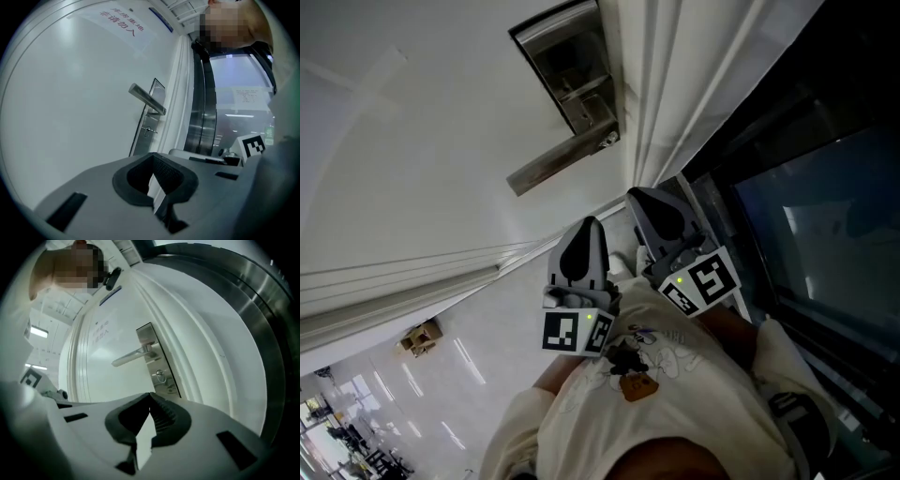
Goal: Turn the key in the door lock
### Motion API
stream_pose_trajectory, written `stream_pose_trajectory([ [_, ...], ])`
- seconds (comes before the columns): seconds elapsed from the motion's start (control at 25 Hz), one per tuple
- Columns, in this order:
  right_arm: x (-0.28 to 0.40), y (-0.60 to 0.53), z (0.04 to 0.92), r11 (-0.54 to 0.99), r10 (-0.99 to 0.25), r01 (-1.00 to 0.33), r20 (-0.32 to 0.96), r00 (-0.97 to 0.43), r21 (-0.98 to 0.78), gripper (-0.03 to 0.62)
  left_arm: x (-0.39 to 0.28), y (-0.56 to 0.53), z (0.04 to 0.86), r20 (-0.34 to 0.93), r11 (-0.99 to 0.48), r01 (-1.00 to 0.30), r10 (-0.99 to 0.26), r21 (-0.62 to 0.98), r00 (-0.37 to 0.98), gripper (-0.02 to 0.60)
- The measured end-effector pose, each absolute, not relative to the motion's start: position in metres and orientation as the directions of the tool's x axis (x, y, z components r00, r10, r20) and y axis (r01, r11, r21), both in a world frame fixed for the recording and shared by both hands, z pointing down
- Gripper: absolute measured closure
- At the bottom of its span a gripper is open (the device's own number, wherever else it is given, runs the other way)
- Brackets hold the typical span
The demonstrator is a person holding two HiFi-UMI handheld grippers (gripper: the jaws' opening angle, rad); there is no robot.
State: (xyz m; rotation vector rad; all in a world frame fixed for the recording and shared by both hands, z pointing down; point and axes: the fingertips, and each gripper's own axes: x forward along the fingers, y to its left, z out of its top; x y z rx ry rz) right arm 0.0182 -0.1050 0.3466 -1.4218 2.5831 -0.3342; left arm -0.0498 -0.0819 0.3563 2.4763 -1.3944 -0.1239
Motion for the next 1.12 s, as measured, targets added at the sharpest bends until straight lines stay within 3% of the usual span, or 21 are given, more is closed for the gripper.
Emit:
stream_pose_trajectory([
  [0.24, -0.001, -0.094, 0.364, 0.525, -0.841, -0.822, 0.012, -0.541, -0.222, 0.588, -0.048, -0.084, 0.358, 0.071, -0.488, -0.82, -0.846, 0.3, 0.529, 0.578],
  [1.12, -0.004, -0.098, 0.361, 0.523, -0.843, -0.826, 0.016, -0.538, -0.211, 0.588, -0.044, -0.083, 0.359, 0.072, -0.492, -0.817, -0.842, 0.3, 0.534, 0.578],
])
